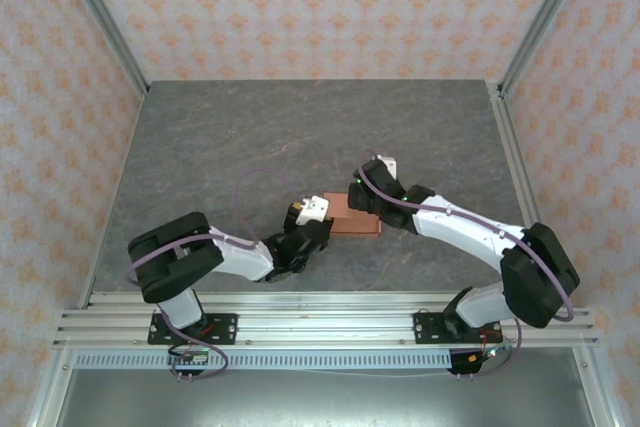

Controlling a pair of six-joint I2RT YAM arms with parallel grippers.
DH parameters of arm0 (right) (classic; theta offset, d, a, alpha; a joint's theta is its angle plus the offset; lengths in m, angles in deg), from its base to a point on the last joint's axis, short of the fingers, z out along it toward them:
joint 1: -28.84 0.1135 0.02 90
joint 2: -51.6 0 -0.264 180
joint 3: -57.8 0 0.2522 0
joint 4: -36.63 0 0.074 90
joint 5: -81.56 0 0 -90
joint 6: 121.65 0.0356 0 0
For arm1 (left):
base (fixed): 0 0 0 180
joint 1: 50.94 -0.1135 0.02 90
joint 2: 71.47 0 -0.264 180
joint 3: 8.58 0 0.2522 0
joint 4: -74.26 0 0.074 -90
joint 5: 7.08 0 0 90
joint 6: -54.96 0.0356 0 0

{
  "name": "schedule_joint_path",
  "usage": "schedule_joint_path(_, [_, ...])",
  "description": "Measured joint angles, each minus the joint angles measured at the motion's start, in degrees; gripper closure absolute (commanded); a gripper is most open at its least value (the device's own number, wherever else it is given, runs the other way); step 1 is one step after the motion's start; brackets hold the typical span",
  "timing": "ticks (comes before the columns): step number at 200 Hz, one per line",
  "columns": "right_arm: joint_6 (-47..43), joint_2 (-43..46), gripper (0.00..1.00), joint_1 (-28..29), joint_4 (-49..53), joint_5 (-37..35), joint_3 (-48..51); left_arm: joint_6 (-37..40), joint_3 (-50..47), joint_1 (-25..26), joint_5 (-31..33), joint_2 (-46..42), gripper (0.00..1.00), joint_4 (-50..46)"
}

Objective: Fold the paper box

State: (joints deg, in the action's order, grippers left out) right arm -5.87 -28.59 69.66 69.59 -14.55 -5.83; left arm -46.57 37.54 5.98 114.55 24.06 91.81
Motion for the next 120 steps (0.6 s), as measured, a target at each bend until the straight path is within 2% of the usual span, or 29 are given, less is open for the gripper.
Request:
schedule_joint_path(40, [0.22, -1.53, 0.28, 0.00, -1.36, 0.00, 0.26, -0.24, -1.57, 0.09, -1.44, -4.85, 0.00, -5.03])
schedule_joint_path(88, [0.85, -1.60, 0.28, 0.00, -2.58, -0.04, 1.90, -0.33, -3.69, 0.39, -3.96, -10.40, 0.00, -7.10])
schedule_joint_path(120, [1.31, -1.60, 0.28, 0.00, -3.58, -0.07, 2.56, -0.48, -7.08, 1.44, -5.75, -20.33, 0.00, -11.13])
